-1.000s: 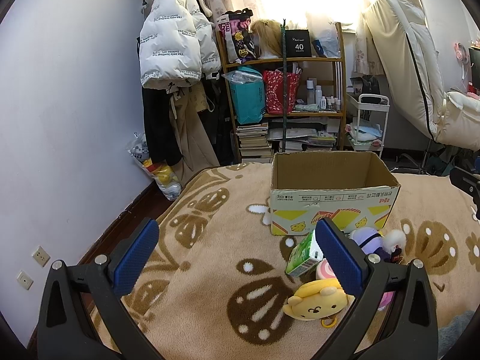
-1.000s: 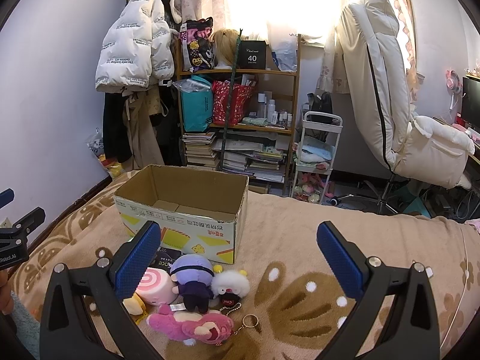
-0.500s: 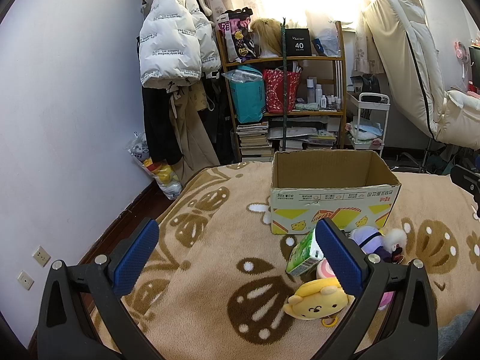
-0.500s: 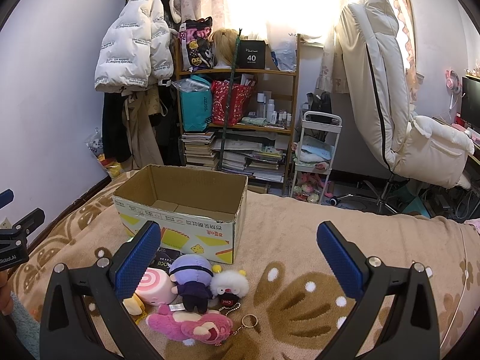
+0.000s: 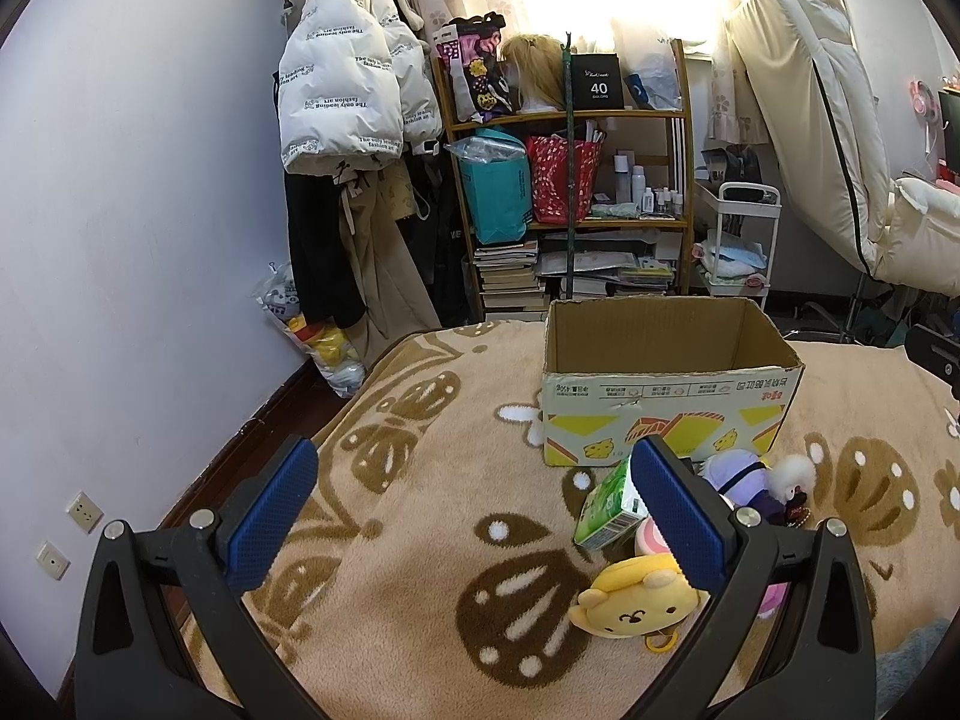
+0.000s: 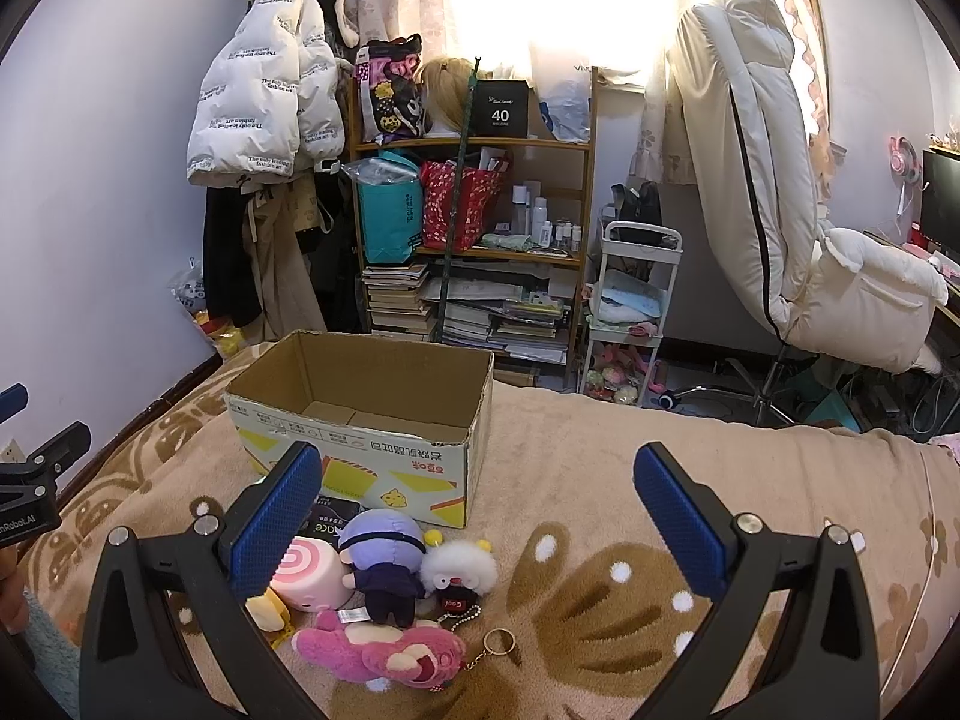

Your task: Organize soft objects

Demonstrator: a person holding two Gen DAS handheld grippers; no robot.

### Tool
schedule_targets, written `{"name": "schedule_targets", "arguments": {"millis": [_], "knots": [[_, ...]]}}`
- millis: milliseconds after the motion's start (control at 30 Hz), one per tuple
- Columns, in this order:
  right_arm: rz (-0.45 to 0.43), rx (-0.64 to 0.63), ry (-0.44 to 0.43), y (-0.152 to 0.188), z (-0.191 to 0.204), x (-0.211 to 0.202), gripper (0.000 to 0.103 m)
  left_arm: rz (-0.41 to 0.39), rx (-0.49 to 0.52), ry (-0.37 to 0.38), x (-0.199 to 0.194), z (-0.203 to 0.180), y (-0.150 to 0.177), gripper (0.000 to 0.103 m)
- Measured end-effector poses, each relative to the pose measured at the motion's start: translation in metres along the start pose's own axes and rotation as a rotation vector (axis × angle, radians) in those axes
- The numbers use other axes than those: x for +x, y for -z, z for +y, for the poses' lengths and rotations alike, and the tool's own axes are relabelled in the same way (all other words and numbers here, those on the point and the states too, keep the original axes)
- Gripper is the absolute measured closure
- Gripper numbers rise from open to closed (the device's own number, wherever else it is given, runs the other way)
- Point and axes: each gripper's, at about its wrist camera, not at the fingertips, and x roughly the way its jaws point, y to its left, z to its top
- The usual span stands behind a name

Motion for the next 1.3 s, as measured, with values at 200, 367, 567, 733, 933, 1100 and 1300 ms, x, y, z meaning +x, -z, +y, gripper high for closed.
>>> {"name": "schedule_targets", "arguments": {"millis": [200, 367, 567, 733, 933, 1100, 1300], "knots": [[0.000, 0.001, 0.000, 0.001, 0.000, 0.000, 0.000, 0.003, 0.002, 0.000, 0.000, 0.000, 0.000, 0.000], [0.008, 0.003, -0.005, 0.002, 0.002, 0.001, 0.000, 0.014, 0.003, 0.016, -0.002, 0.003, 0.005, 0.000], [0.037, 0.008, -0.015, -0.001, -0.006, 0.007, 0.000, 0.046, 0.007, 0.043, 0.003, 0.002, 0.010, 0.001], [0.047, 0.003, -0.016, 0.003, 0.000, 0.011, 0.000, 0.078, -0.008, 0.066, 0.005, -0.005, 0.004, 0.000], [0.081, -0.004, -0.023, 0.005, 0.003, 0.020, 0.000, 0.099, 0.054, 0.063, 0.010, -0.025, 0.004, 0.000], [0.142, -0.023, -0.029, 0.010, 0.007, 0.035, 0.000, 0.163, 0.065, 0.090, 0.023, -0.036, 0.008, 0.000], [0.248, -0.067, -0.028, 0.022, 0.015, 0.058, 0.000, 0.232, 0.112, 0.115, 0.044, -0.057, 0.018, 0.000]]}}
